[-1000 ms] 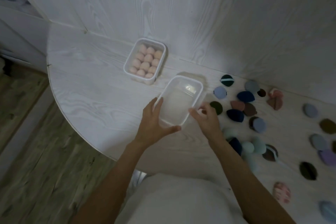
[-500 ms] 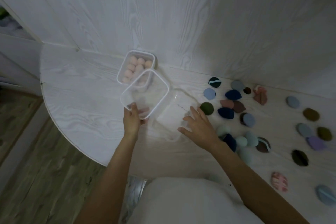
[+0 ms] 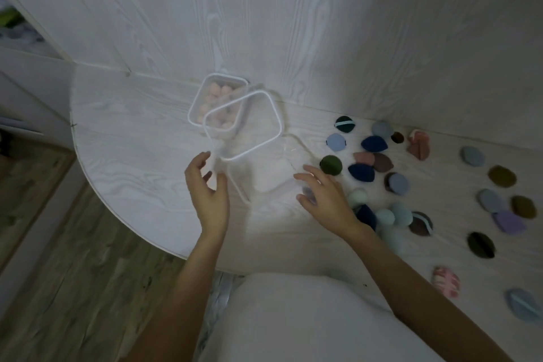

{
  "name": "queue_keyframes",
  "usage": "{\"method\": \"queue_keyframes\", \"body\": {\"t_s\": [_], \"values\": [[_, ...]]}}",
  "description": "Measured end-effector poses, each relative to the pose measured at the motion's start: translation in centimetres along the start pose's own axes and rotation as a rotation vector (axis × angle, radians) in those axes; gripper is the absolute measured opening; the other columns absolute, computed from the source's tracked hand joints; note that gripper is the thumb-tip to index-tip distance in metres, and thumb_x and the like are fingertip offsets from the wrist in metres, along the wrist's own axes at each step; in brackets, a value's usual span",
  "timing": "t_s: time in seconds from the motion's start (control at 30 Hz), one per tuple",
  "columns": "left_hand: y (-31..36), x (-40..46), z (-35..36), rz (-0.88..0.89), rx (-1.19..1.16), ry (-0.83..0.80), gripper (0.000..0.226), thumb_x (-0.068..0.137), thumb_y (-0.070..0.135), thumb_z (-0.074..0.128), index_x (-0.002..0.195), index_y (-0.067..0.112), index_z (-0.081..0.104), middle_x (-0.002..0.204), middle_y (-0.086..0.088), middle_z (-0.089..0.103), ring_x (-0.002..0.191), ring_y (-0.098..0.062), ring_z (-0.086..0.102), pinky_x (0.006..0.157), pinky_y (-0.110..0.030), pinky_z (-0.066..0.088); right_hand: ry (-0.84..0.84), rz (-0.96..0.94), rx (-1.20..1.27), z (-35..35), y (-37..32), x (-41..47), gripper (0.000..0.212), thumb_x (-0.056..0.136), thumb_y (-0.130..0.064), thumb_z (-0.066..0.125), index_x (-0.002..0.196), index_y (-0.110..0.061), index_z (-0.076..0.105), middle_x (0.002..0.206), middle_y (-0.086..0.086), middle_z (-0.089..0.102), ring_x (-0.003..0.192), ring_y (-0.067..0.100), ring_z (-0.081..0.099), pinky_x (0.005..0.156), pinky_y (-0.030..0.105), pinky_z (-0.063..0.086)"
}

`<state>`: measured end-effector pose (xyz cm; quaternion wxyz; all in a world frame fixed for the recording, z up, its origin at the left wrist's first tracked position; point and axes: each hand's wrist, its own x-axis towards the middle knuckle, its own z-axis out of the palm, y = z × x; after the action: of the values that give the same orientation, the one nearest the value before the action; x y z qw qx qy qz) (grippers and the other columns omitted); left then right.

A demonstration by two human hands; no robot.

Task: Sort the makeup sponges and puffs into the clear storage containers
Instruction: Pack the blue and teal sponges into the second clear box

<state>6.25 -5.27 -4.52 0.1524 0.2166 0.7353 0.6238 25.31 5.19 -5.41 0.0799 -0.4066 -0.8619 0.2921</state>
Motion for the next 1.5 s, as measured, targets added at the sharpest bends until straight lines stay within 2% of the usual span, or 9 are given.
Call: {"method": "queue_keyframes", "body": {"t_s": [0.17, 0.4, 0.6, 0.73, 0.93, 1.17, 1.27, 1.4, 1.5], "values": [[2.5, -3.3, 3.3, 0.350, 0.147, -0.563, 0.026, 0.085, 0.003, 0.057, 0.108, 0.015, 0.061, 0.112, 0.003, 0.058, 0.106, -0.010, 0.054, 0.087, -0.022, 0.045, 0.202, -0.002, 0.074, -3.4, 3.0, -2.5, 0.036, 0.086, -0.012, 0.058, 0.122, -0.014, 0.057, 0.133, 0.005, 0.049, 0.118, 0.021, 0.048, 0.099, 0.031, 0.038], [0.2, -8.8, 9.3, 0.222, 0.718, -1.400, 0.040, 0.084, 0.038, 0.066, 0.120, 0.024, 0.055, 0.113, 0.004, 0.059, 0.097, -0.012, 0.055, 0.086, -0.023, 0.045, 0.184, 0.181, -0.039, -5.6, 9.0, -7.0, 0.028, 0.079, -0.004, 0.058, 0.106, -0.005, 0.063, 0.104, 0.014, 0.064, 0.096, 0.034, 0.057, 0.085, 0.036, 0.040], [-1.0, -10.4, 11.2, -0.003, 0.814, -1.663, 0.040, 0.083, 0.043, 0.065, 0.120, 0.030, 0.057, 0.115, 0.007, 0.061, 0.106, -0.011, 0.054, 0.095, -0.021, 0.037, 0.204, 0.274, -0.114, -5.0, 10.3, -10.1, 0.029, 0.071, 0.006, 0.068, 0.100, 0.002, 0.065, 0.096, 0.022, 0.063, 0.086, 0.041, 0.058, 0.079, 0.050, 0.046], [-1.1, -10.7, 11.8, -0.012, 0.846, -1.787, 0.038, 0.086, 0.034, 0.065, 0.122, 0.027, 0.058, 0.116, 0.002, 0.063, 0.107, -0.013, 0.054, 0.097, -0.021, 0.037, 0.108, 0.365, -0.155, -4.0, 11.8, -10.8, 0.041, 0.077, -0.007, 0.068, 0.117, -0.009, 0.057, 0.114, 0.018, 0.054, 0.100, 0.036, 0.052, 0.087, 0.042, 0.042], [-0.6, -9.6, 11.7, 0.100, 0.771, -1.604, 0.037, 0.091, 0.029, 0.057, 0.128, 0.023, 0.055, 0.118, 0.000, 0.062, 0.103, -0.011, 0.056, 0.092, -0.018, 0.039, 0.143, 0.469, -0.117, -3.8, 11.2, -10.8, 0.043, 0.080, -0.013, 0.068, 0.119, -0.011, 0.048, 0.120, 0.014, 0.047, 0.096, 0.031, 0.055, 0.069, 0.036, 0.047], [2.2, -5.9, 9.2, -0.153, 0.207, -1.039, 0.043, 0.092, 0.012, 0.056, 0.133, 0.018, 0.047, 0.122, -0.008, 0.055, 0.097, -0.005, 0.058, 0.078, -0.012, 0.051, 0.163, 0.439, 0.001, -4.6, 10.7, -9.5, 0.046, 0.078, -0.007, 0.068, 0.120, -0.006, 0.048, 0.118, 0.017, 0.046, 0.092, 0.029, 0.054, 0.067, 0.033, 0.044], [3.3, -3.8, 7.4, -0.158, 0.148, -0.750, 0.044, 0.091, 0.015, 0.058, 0.134, 0.019, 0.048, 0.126, 0.004, 0.054, 0.100, 0.002, 0.055, 0.077, -0.004, 0.044, 0.277, 0.396, 0.013, -6.7, 9.2, -8.5, 0.039, 0.078, -0.013, 0.072, 0.112, -0.001, 0.056, 0.123, 0.017, 0.046, 0.086, 0.020, 0.052, 0.072, 0.024, 0.039], [2.5, -0.5, 4.6, -0.052, 0.237, -0.490, 0.049, 0.089, 0.014, 0.059, 0.135, 0.028, 0.046, 0.114, 0.008, 0.056, 0.092, 0.002, 0.056, 0.077, -0.007, 0.043, 0.277, 0.247, 0.143, -7.7, 6.4, -5.6, 0.023, 0.081, -0.023, 0.071, 0.091, -0.002, 0.068, 0.134, 0.016, 0.046, 0.121, 0.023, 0.047, 0.097, 0.032, 0.040], [1.1, 0.7, 3.2, 0.050, 0.487, -0.489, 0.056, 0.083, 0.016, 0.064, 0.132, 0.038, 0.046, 0.105, 0.007, 0.052, 0.088, -0.006, 0.053, 0.078, -0.020, 0.044, 0.202, 0.152, 0.267, -6.9, 3.6, -2.2, 0.026, 0.081, -0.023, 0.072, 0.098, -0.004, 0.068, 0.122, 0.008, 0.047, 0.107, 0.018, 0.052, 0.087, 0.014, 0.042]]}}
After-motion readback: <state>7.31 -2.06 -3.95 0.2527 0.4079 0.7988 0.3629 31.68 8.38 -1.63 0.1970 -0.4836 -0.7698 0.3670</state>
